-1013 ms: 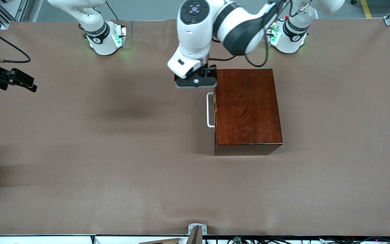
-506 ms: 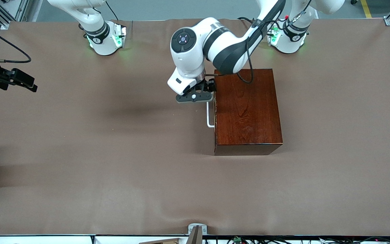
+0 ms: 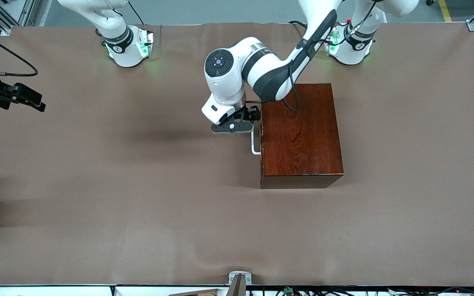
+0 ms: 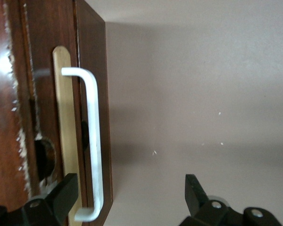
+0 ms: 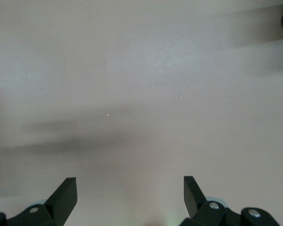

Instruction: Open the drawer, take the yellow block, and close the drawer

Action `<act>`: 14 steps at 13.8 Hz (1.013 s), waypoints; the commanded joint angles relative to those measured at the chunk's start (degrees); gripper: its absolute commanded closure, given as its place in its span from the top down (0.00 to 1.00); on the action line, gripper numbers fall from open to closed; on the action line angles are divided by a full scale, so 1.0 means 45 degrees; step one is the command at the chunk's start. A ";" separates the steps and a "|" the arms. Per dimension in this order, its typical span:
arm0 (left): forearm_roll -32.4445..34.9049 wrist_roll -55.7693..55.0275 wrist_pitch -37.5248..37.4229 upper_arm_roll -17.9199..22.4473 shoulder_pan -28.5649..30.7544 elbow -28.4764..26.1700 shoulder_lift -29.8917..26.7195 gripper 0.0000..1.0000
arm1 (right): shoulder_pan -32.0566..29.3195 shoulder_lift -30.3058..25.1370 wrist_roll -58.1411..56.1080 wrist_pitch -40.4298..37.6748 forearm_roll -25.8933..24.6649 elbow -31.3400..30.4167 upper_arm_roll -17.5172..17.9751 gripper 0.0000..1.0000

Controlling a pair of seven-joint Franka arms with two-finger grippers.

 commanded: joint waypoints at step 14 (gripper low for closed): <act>0.1148 0.0321 0.0785 -0.0009 0.0060 -0.0598 0.0656 1.00 | -0.0018 0.0028 0.0180 -0.0137 -0.0162 0.0130 0.0086 1.00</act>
